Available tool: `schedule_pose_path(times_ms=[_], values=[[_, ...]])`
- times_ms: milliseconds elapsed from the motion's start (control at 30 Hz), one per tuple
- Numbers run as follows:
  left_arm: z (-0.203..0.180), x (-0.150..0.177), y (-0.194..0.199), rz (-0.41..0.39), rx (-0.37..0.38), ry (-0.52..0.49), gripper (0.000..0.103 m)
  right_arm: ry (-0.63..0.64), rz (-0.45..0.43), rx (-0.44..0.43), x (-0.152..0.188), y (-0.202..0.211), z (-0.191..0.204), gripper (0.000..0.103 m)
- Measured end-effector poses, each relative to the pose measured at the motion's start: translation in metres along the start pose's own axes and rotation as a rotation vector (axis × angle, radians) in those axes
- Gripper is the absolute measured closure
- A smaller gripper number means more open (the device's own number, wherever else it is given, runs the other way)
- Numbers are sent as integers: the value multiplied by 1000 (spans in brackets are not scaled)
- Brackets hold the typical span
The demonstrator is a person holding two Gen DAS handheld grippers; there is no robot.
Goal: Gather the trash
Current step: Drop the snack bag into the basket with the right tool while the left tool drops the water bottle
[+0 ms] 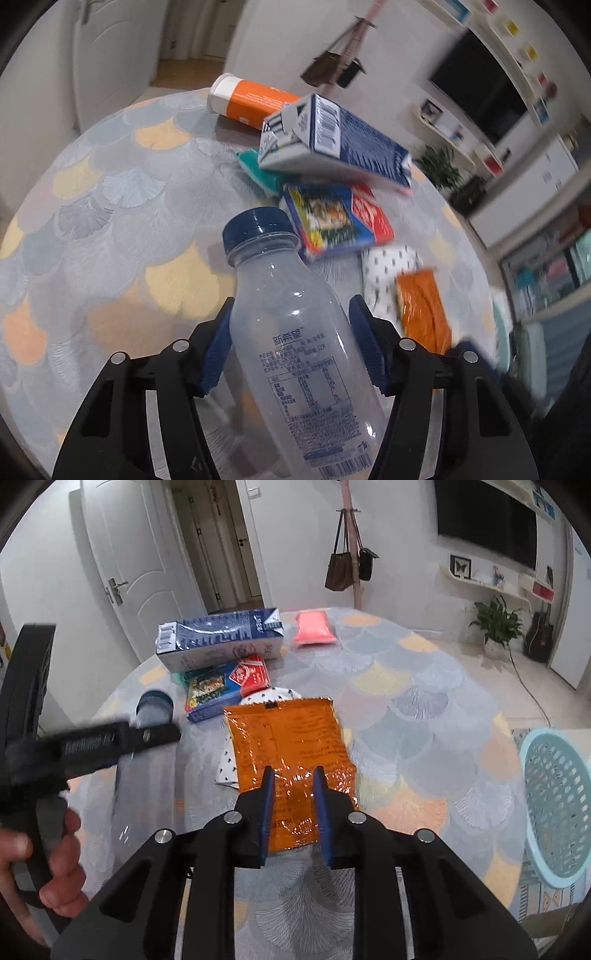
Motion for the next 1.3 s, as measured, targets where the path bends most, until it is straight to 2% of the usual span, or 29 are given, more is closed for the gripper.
schedule_pose_path(times_ms=[100,200,333,467,600,733,1067,1300], values=[[5,15,10,11,-1,-64,44,6,-1,-11,-4,3,4,25],[10,28,19,14,-18,-125,44,50,-3,21,-10,3,11,25],[15,45,30,22,-7,-181,44,86,60,40,-17,-16,14,16],[9,50,36,12,0,-223,44,83,130,62,-15,-40,10,17],[-1,53,40,6,16,-264,44,77,131,64,-9,-40,6,48],[-15,55,44,-9,35,-312,44,64,117,52,1,-25,1,65],[-71,53,56,-71,103,-450,44,-36,-28,75,-3,42,-38,67],[-132,41,59,-111,156,-548,44,-111,-149,165,-11,99,-88,67]])
Point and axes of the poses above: each gripper's, at about its wrist camera, not at the fingertips, and y roughly against the way its jaws point, z to its left, x to its underside, the point moved 6 cm from there along -y, roughly the way its jaws point, and after that the axes turned 7 degrees about z, right-handed, at the moved point
